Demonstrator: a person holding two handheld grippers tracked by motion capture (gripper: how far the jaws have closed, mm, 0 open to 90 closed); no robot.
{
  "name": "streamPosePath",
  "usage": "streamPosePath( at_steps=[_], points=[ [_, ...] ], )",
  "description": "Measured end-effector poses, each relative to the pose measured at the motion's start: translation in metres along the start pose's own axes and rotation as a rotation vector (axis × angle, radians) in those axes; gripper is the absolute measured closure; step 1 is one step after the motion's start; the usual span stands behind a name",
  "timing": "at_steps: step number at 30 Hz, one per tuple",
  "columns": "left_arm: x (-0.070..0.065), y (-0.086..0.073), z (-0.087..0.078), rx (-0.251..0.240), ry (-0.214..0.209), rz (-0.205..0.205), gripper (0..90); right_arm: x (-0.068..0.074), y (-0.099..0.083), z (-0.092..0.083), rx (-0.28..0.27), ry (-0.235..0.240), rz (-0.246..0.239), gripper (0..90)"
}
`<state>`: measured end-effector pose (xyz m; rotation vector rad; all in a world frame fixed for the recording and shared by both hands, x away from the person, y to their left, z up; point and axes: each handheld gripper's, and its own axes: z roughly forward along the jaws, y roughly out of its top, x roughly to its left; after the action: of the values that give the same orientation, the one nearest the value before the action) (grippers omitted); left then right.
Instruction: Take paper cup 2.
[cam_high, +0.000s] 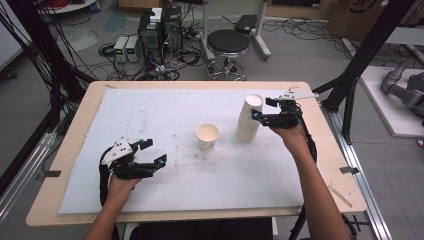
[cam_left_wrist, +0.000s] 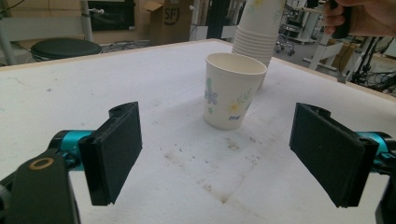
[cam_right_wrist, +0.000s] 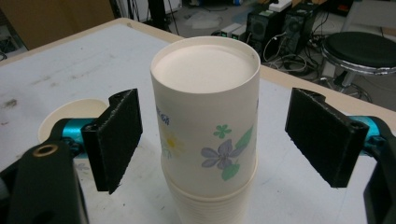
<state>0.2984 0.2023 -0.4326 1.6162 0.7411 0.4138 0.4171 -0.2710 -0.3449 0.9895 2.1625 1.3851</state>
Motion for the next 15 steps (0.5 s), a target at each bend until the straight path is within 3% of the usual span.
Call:
streamPosePath(
  at_steps=[12,15],
  points=[
    [0.001,-0.001,0.000,0.003,0.003,0.000,17.0,0.002,0.007,0.026,0.029,0.004,-0.015,19.9],
    [0.001,-0.001,0.000,0.000,0.005,-0.003,17.0,0.003,0.009,0.027,0.026,0.012,-0.025,26.3]
  ],
)
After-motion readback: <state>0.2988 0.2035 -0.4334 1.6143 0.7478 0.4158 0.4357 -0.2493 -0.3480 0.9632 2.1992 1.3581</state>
